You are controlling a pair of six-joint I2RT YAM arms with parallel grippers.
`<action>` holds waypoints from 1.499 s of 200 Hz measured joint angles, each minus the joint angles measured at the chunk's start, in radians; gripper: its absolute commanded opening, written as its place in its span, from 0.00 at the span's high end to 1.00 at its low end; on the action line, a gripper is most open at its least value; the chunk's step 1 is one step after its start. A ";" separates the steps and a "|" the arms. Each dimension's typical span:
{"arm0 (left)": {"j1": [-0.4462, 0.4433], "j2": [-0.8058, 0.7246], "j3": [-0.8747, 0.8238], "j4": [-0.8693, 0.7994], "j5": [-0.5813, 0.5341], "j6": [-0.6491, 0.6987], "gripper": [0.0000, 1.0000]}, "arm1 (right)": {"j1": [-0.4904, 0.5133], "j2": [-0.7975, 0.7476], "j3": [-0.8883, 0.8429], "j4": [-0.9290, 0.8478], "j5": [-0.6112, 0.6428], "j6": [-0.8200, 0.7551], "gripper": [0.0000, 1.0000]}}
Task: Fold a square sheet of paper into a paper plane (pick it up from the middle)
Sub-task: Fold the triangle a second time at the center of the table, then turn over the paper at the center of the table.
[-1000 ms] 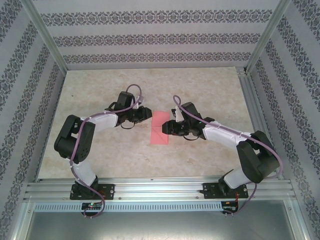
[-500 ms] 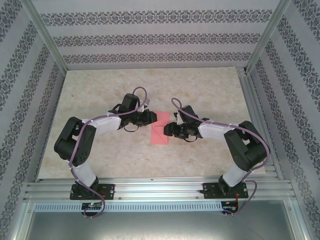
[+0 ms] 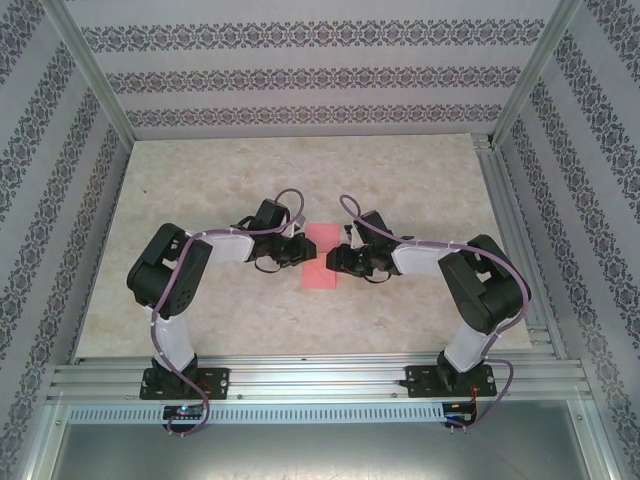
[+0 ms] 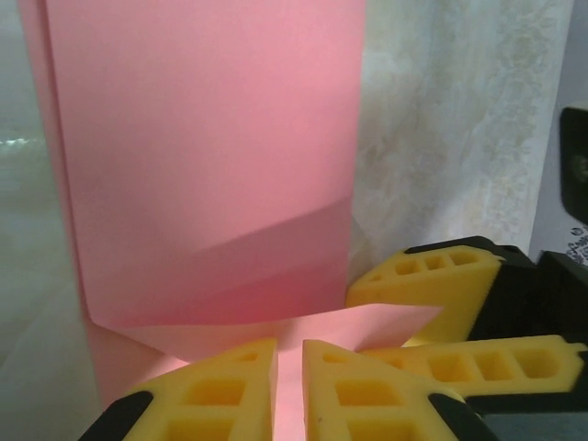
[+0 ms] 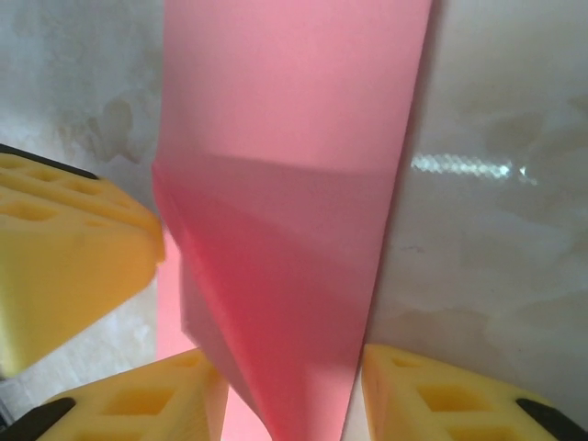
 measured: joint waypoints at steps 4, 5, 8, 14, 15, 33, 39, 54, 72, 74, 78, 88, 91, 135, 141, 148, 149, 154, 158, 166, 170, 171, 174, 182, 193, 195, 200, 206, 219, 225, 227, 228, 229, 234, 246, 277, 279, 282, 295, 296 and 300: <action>0.000 0.005 0.000 0.000 0.000 0.000 0.84 | 0.000 0.003 0.000 0.003 0.000 0.000 0.57; 0.000 0.006 0.000 0.000 -0.001 0.000 0.84 | 0.000 0.003 0.000 0.004 0.000 0.000 0.57; 0.000 0.010 0.000 0.000 -0.002 0.000 0.84 | 0.002 0.004 0.000 0.006 -0.002 0.000 0.57; 0.000 0.017 0.000 -0.001 -0.003 0.000 0.84 | 0.002 0.004 0.000 0.007 -0.004 0.002 0.56; 0.000 0.018 0.000 0.000 -0.003 0.000 0.84 | 0.002 0.004 0.000 0.007 -0.004 0.002 0.56; 0.000 0.029 0.000 -0.006 -0.008 0.000 0.84 | 0.002 0.005 0.000 0.013 -0.006 0.005 0.56; 0.000 0.029 0.000 -0.008 -0.009 0.000 0.84 | 0.002 0.005 0.000 0.014 -0.007 0.008 0.56; 0.000 0.029 0.000 -0.008 -0.014 0.000 0.84 | 0.002 0.008 0.000 0.019 -0.008 0.014 0.57; 0.000 0.029 0.000 -0.011 -0.021 0.000 0.84 | 0.002 0.011 0.000 0.029 -0.013 0.026 0.63; 0.000 0.029 0.000 -0.012 -0.023 0.000 0.84 | 0.002 0.013 0.000 0.032 -0.014 0.027 0.63; 0.000 0.029 0.000 -0.012 -0.023 0.000 0.84 | 0.003 0.015 0.000 0.037 -0.014 0.032 0.64; 0.000 0.029 0.000 -0.013 -0.026 0.000 0.84 | 0.002 0.018 -0.001 0.046 -0.017 0.039 0.66; 0.000 0.029 0.000 -0.013 -0.027 0.000 0.84 | 0.002 0.018 -0.001 0.048 -0.018 0.044 0.66; 0.000 0.029 0.000 -0.015 -0.027 0.000 0.84 | 0.001 0.019 -0.013 0.111 -0.042 0.076 0.73; 0.000 0.028 0.000 -0.016 -0.029 0.000 0.84 | -0.002 0.021 -0.016 0.119 -0.045 0.082 0.73; 0.000 0.028 0.000 -0.016 -0.030 0.000 0.84 | -0.003 0.023 -0.019 0.128 -0.048 0.087 0.73; 0.000 0.028 0.000 -0.016 -0.030 0.001 0.84 | -0.004 0.023 -0.019 0.130 -0.049 0.089 0.73; 0.000 0.028 0.000 -0.017 -0.031 0.001 0.84 | -0.005 0.024 -0.021 0.134 -0.050 0.092 0.73; 0.000 0.028 0.001 -0.019 -0.031 0.000 0.84 | -0.005 0.025 -0.021 0.135 -0.052 0.094 0.73; 0.000 0.028 0.002 -0.021 -0.032 0.001 0.84 | -0.007 0.026 -0.022 0.135 -0.051 0.095 0.73; 0.000 0.027 0.002 -0.023 -0.034 0.001 0.84 | -0.009 0.027 -0.023 0.135 -0.051 0.095 0.74; 0.000 0.027 0.003 -0.023 -0.034 0.001 0.84 | -0.010 0.027 -0.023 0.135 -0.051 0.095 0.74; 0.000 0.027 0.003 -0.023 -0.034 0.001 0.84 | -0.010 0.027 -0.023 0.135 -0.051 0.096 0.74; 0.000 0.026 0.004 -0.027 -0.037 0.001 0.84 | -0.011 0.027 -0.024 0.134 -0.051 0.096 0.74; 0.000 0.024 0.006 -0.034 -0.042 0.001 0.84 | -0.014 0.027 -0.025 0.134 -0.051 0.097 0.82; 0.000 0.023 0.007 -0.037 -0.043 0.001 0.84 | -0.016 0.027 -0.026 0.134 -0.051 0.093 0.82; 0.000 0.023 0.008 -0.040 -0.045 0.001 0.84 | -0.018 0.027 -0.027 0.134 -0.051 0.098 0.83; 0.000 0.021 0.008 -0.044 -0.048 0.001 0.84 | -0.018 0.027 -0.028 0.134 -0.051 0.098 0.83; 0.000 0.018 0.010 -0.051 -0.051 0.001 0.84 | -0.023 0.027 -0.029 0.134 -0.052 0.097 0.83; 0.000 0.016 0.011 -0.053 -0.052 0.001 0.83 | -0.024 0.027 -0.031 0.135 -0.052 0.097 0.87; 0.000 0.015 0.011 -0.053 -0.053 0.001 0.83 | -0.024 0.027 -0.031 0.136 -0.053 0.097 0.88; 0.000 0.015 0.011 -0.053 -0.053 0.001 0.83 | -0.024 0.027 -0.031 0.136 -0.053 0.096 0.88; 0.000 0.014 0.011 -0.053 -0.053 0.001 0.83 | -0.024 0.027 -0.032 0.137 -0.053 0.096 0.88; 0.000 0.013 0.013 -0.055 -0.053 0.001 0.83 | -0.024 0.027 -0.034 0.138 -0.053 0.097 0.88; 0.000 0.010 0.017 -0.057 -0.053 0.001 0.83 | -0.025 0.027 -0.040 0.145 -0.055 0.097 0.90; 0.000 -0.005 0.023 -0.058 -0.053 0.001 0.80 | -0.031 0.025 -0.049 0.150 -0.060 0.101 0.94; 0.000 -0.005 0.023 -0.058 -0.053 0.001 0.80 | -0.031 0.025 -0.049 0.150 -0.060 0.101 0.95; 0.000 -0.008 0.023 -0.059 -0.053 0.001 0.79 | -0.031 0.024 -0.050 0.150 -0.060 0.100 0.95; 0.000 -0.021 0.024 -0.064 -0.057 0.001 0.79 | -0.031 0.021 -0.050 0.149 -0.061 0.100 0.95; 0.000 -0.024 0.024 -0.066 -0.059 0.001 0.79 | -0.031 0.021 -0.050 0.149 -0.061 0.100 0.95; 0.000 -0.029 0.024 -0.068 -0.062 0.001 0.79 | -0.031 0.019 -0.050 0.148 -0.061 0.100 0.95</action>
